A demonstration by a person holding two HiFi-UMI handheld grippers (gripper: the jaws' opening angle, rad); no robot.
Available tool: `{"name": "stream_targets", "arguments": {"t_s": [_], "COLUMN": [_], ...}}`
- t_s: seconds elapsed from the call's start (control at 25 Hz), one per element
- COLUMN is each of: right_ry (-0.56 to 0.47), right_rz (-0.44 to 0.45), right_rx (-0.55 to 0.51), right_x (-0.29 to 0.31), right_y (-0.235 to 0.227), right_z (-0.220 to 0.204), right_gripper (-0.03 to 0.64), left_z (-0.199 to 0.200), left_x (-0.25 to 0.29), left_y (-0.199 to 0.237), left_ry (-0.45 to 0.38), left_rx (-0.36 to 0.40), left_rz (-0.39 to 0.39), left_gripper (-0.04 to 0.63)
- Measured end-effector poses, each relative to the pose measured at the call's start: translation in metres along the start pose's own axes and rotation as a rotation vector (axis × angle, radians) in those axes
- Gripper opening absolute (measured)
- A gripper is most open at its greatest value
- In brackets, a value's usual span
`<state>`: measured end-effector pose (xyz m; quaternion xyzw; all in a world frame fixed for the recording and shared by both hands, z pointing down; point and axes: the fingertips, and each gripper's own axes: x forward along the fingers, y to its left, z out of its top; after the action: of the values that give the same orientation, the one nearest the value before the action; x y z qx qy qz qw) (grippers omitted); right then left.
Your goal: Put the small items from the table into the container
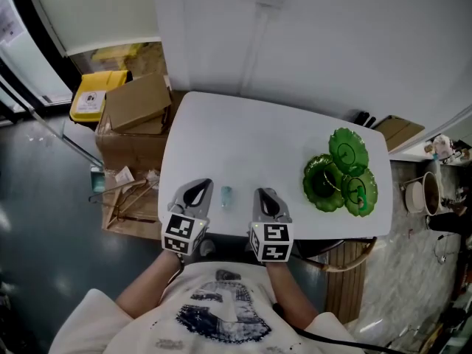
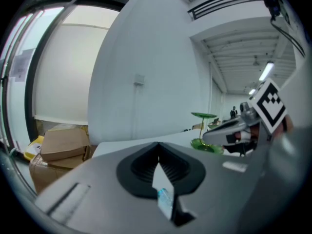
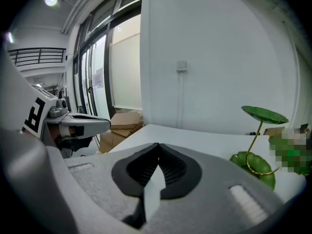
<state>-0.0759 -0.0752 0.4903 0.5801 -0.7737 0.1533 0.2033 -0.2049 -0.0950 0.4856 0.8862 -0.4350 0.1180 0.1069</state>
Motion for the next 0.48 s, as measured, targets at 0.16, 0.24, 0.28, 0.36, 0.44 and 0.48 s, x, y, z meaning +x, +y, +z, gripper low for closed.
{"name": "stream_targets", "arguments": {"t_s": [0.16, 0.24, 0.28, 0.36, 0.44, 0.48], "right_ry": [0.014, 0.019, 0.021, 0.027, 0.034, 0.038], "right_rz": [0.027, 0.053, 0.066, 0.094, 0.133, 0.155], "right_rx": [-0.006, -0.015, -0.022, -0.037, -0.053, -0.059], "right_x": [0.005, 0.01, 0.013, 0.02, 0.027, 0.031], "right_y": [-0.007, -0.01, -0.012, -0.017, -0.021, -0.023], "right_z": [-0.003, -0.004, -0.004, -0.003, -0.004, -0.005], "right_gripper": [0.001, 0.002, 0.001, 0.0, 0.002, 0.001], "left_z": [-0.008, -0.013, -0.016, -0.022, -0.026, -0.028], "left_x": [0.005, 0.01, 0.014, 0.02, 0.025, 0.027], "left_y": [-0.006, -0.008, -0.009, -0.011, -0.015, -0.016], "left_ry": [0.02, 0.037, 0.046, 0.063, 0.075, 0.081], "left_rx": [-0.01, -0.023, -0.031, -0.046, -0.062, -0.069], "left_rz": [0.015, 0.029, 0.037, 0.058, 0.083, 0.098], "left_gripper": [-0.009, -0.011, -0.011, -0.009, -0.009, -0.009]}}
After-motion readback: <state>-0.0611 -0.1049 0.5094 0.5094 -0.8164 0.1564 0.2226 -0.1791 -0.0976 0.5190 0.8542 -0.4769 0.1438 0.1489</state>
